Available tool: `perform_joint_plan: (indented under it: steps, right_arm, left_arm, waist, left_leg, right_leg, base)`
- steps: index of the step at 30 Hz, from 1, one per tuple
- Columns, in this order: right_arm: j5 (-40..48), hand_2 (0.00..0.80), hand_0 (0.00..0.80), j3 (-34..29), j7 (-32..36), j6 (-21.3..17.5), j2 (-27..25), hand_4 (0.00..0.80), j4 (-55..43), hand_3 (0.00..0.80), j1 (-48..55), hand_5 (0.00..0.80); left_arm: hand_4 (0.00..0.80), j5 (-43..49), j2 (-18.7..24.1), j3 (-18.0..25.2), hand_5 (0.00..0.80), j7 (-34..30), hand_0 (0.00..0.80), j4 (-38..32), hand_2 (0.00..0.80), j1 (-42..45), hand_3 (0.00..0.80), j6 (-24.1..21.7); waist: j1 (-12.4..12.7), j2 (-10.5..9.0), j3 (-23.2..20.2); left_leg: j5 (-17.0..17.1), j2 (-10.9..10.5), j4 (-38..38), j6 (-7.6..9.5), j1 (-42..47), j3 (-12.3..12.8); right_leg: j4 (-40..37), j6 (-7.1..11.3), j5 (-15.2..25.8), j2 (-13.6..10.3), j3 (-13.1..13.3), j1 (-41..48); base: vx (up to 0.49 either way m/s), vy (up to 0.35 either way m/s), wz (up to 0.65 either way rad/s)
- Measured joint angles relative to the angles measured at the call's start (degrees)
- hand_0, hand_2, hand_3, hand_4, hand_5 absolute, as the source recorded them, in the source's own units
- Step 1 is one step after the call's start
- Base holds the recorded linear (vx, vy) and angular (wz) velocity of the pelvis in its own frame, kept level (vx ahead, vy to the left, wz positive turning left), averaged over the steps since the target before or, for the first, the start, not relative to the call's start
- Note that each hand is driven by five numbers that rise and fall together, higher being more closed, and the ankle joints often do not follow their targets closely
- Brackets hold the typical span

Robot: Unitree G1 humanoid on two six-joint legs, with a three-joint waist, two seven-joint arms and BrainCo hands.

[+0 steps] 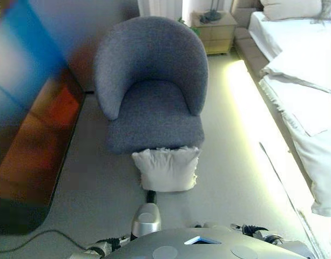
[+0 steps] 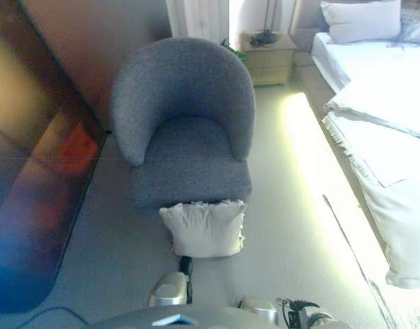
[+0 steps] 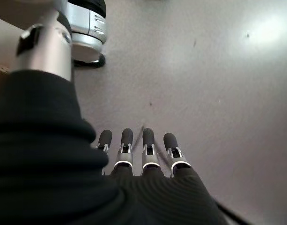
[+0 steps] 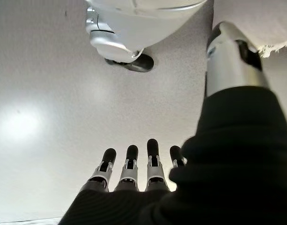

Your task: Pick up the cushion and take it to the sofa

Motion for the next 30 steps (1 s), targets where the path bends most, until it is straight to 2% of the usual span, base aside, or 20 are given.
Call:
perform_joint_plan:
  steps: [2, 4, 7, 9, 10, 12, 13, 14, 16, 18, 19, 21, 22, 23, 25, 26, 30]
  right_arm:
    - [0.0, 0.0, 0.0, -0.2, -0.3, 0.0, 2.4, 0.0, 0.4, 0.0, 0.7, 0.0]
    - [-0.1, 0.0, 0.0, -0.3, -0.7, -0.2, 3.8, 0.0, 1.2, 0.0, 0.4, 0.0]
    - [-0.1, 0.0, 0.0, -0.4, -0.9, -1.0, 4.1, 0.0, 1.4, 0.0, -0.9, 0.0]
    - [-0.4, 0.0, 0.0, -1.3, -0.9, -1.1, 3.6, 0.0, 1.3, 0.0, -1.7, 0.0]
    - [-0.4, 0.0, 0.0, -1.3, -0.9, -1.3, 3.6, 0.0, 1.2, 0.0, -1.8, 0.0]
    - [-0.4, 0.0, 0.0, -1.3, -0.8, -1.4, 3.6, 0.0, -0.1, 0.0, -1.6, 0.0]
    - [-0.4, 0.0, 0.0, -1.3, -0.8, -1.4, 3.7, 0.0, -0.2, 0.0, -1.3, 0.0]
    - [-0.4, 0.0, 0.0, -1.3, -0.8, -1.4, 3.7, 0.0, -0.8, 0.0, -1.4, 0.0]
    - [-0.4, 0.0, 0.0, -1.0, -0.8, -1.4, 3.6, 0.0, -2.4, 0.0, -2.1, 0.0]
    - [-0.2, 0.0, 0.0, 0.0, -0.8, -1.4, 3.6, 0.0, -4.3, 0.0, -2.3, 0.0]
    - [0.1, 0.0, 0.0, 0.0, -0.8, -1.4, 3.6, 0.0, -4.7, 0.0, -2.3, 0.0]
    - [0.1, 0.0, 0.0, 0.0, -0.8, -1.4, 3.7, 0.0, -4.8, 0.0, -2.2, 0.0]
    - [0.1, 0.0, 0.0, 0.0, -0.7, -1.2, 4.1, 0.0, -4.7, 0.0, -1.7, 0.0]
    - [0.1, 0.0, 0.0, -0.1, -0.5, -1.2, 3.9, 0.0, -4.5, 0.0, -1.4, 0.0]
    - [-0.4, 0.0, 0.0, -0.2, -0.1, -1.2, 2.1, 0.0, -4.4, 0.0, -0.5, 0.0]
    - [-0.6, 0.0, 0.0, -0.2, 0.3, -1.1, 1.3, 0.0, -4.4, 0.0, -0.1, 0.0]
    - [-2.6, 0.0, 0.0, -0.2, 1.3, -1.5, -1.0, 0.0, -4.4, 0.0, 0.4, 0.0]
  left_arm:
    - [0.0, 0.0, 1.9, 0.3, 0.0, 0.0, 0.0, -0.2, 0.0, -0.6, 0.0, 0.0]
    - [0.0, 0.1, 2.8, 0.5, 0.0, -0.2, 0.0, -1.3, 0.0, -2.2, 0.0, 0.0]
    - [0.0, 0.2, 2.7, 0.5, 0.0, -0.8, 0.0, -1.5, 0.0, -4.4, 0.0, 0.1]
    - [0.0, 0.2, 2.3, 0.5, 0.0, -0.7, 0.0, -1.6, 0.0, -4.4, 0.0, 0.3]
    - [0.0, 0.2, 2.6, 0.1, 0.0, -0.5, 0.0, -1.5, 0.0, -4.5, 0.0, 0.5]
    - [0.0, 0.2, 3.5, -0.7, 0.0, -0.1, 0.0, -1.6, 0.0, -3.9, 0.0, 1.4]
    - [0.0, 0.2, 4.0, -0.9, 0.0, 0.1, 0.0, -1.6, 0.0, -3.7, 0.0, 1.6]
    - [0.0, 0.2, 4.6, -1.1, 0.0, 0.1, 0.0, -1.6, 0.0, -3.8, 0.0, 1.9]
    - [0.0, 0.2, 5.2, -1.3, 0.0, 0.1, 0.0, -1.6, 0.0, -4.2, 0.0, 2.4]
    - [0.0, 0.1, 5.1, -1.2, 0.0, 0.3, 0.0, -1.5, 0.0, -4.5, 0.0, 2.5]
    - [0.0, 0.0, 5.0, -1.2, 0.0, 0.3, 0.0, -1.5, 0.0, -4.5, 0.0, 2.5]
    - [0.0, 0.0, 4.9, -1.2, 0.0, 0.4, 0.0, -1.5, 0.0, -3.7, 0.0, 2.5]
    - [0.0, 0.0, 5.5, -1.2, 0.0, 0.4, 0.0, -1.5, 0.0, -2.9, 0.0, 2.4]
    - [0.0, 0.0, 5.2, -1.1, 0.0, 0.5, 0.0, -1.8, 0.0, -2.7, 0.0, 2.1]
    - [0.0, -0.1, 3.1, -1.0, 0.0, 0.5, 0.0, -2.0, 0.0, -1.9, 0.0, 1.9]
    - [0.0, -0.1, 2.1, -0.6, 0.0, 0.6, 0.0, -2.1, 0.0, -1.4, 0.0, 1.8]
    - [0.0, -0.1, 0.1, -0.3, 0.0, 1.1, 0.0, -2.0, 0.0, -0.6, 0.0, 1.2]
  waist:
    - [-0.3, -3.34, -0.9]
    - [0.0, -5.58, -1.9]
    - [-0.1, -5.47, -2.5]
    - [0.1, -4.1, -3.2]
    - [-0.3, -3.96, -3.4]
    - [-0.4, -3.58, -3.5]
    - [-0.4, -3.95, -3.8]
    - [-0.4, -4.08, -3.8]
    - [-1.3, -3.93, -3.8]
    - [-2.0, -3.89, -3.7]
    - [-2.1, -4.05, -3.6]
    - [-3.0, -4.79, -3.9]
    - [-3.1, -6.16, -4.2]
    - [-3.3, -5.77, -3.8]
    - [-3.1, -2.89, -4.4]
    - [-3.2, -1.77, -4.4]
    - [-3.0, -0.32, -4.3]
  left_leg:
    - [-1.0, -3.0, -0.2, 0.73, 1.8, 0.5]
    - [-3.1, -4.5, 1.1, 1.34, 2.0, 0.6]
    - [-5.4, -5.0, 1.3, 1.81, 2.5, 0.6]
    - [-5.1, -4.4, -1.1, 2.41, 3.7, -0.5]
    - [-5.1, -4.4, -2.5, 2.35, 4.7, -0.5]
    - [-4.5, -4.4, -4.9, 3.32, 7.2, -0.6]
    - [-4.5, -4.4, -5.9, 3.47, 7.9, -0.4]
    - [-4.7, -4.0, -6.3, 3.5, 8.0, -0.4]
    - [-4.8, -2.7, -6.2, 3.27, 7.1, 0.0]
    - [-4.9, -2.0, -6.0, 3.04, 6.1, 0.3]
    - [-5.2, -2.0, -6.0, 2.64, 6.2, 0.6]
    - [-5.7, -2.1, -6.1, 0.14, 6.6, -0.2]
    - [-6.0, -2.4, -6.3, -1.29, 7.0, -0.5]
    - [-6.3, -1.4, -6.2, -2.72, 8.3, -0.9]
    - [-6.9, 2.5, -6.1, -3.59, 9.0, -0.9]
    - [-6.9, 3.7, -5.6, -3.74, 9.5, -0.9]
    - [-7.1, 6.1, -3.6, -4.39, 9.3, -0.4]
  right_leg:
    - [-1.4, 1.34, 0.2, -2.9, -0.3, 2.3]
    - [-1.8, 2.41, 0.6, -4.3, -1.0, 3.3]
    - [2.0, 3.42, 0.9, -4.6, -1.0, 2.0]
    - [12.5, 4.53, 0.7, -4.4, -1.1, -3.6]
    - [18.8, 5.26, 1.2, -4.7, -1.0, -6.4]
    - [28.8, 6.83, 3.3, -6.0, -1.3, -11.4]
    - [30.0, 6.51, 2.4, -6.5, -2.2, -12.9]
    - [28.4, 6.19, 1.3, -6.7, -3.5, -14.3]
    - [18.3, 6.05, 1.6, -7.3, -7.2, -17.1]
    - [8.3, 6.96, 5.3, -8.4, -9.3, -19.3]
    - [4.6, 7.4, 8.2, -9.6, -9.3, -20.3]
    - [-0.3, 7.42, 13.2, -11.1, -9.3, -19.5]
    - [-2.0, 7.12, 14.5, -11.7, -9.1, -18.5]
    - [-2.6, 6.25, 17.8, -10.5, -9.2, -16.9]
    - [-4.8, 4.65, 17.2, -6.5, -10.7, -14.5]
    - [-6.7, 4.05, 17.7, -5.0, -11.7, -12.6]
    - [-10.3, 3.21, 18.1, -2.4, -13.6, -9.3]
  base:
    - [0.371, 0.157, -0.07]
    - [0.294, 0.153, 0.04]
    - [0.263, 0.166, -0.02]
    - [0.222, 0.092, -0.13]
    - [0.215, 0.048, -0.06]
    - [0.173, -0.043, 0.02]
    - [0.147, -0.098, -0.02]
    - [0.099, -0.164, -0.06]
    - [0.024, -0.2, -0.01]
    - [0.04, -0.174, -0.06]
    - [0.093, -0.155, -0.07]
    - [0.146, -0.163, 0.14]
    - [0.167, -0.185, 0.3]
    - [0.179, -0.212, 0.24]
    - [0.187, -0.242, 0.13]
    - [0.16, -0.244, 0.16]
    - [0.091, -0.244, 0.14]
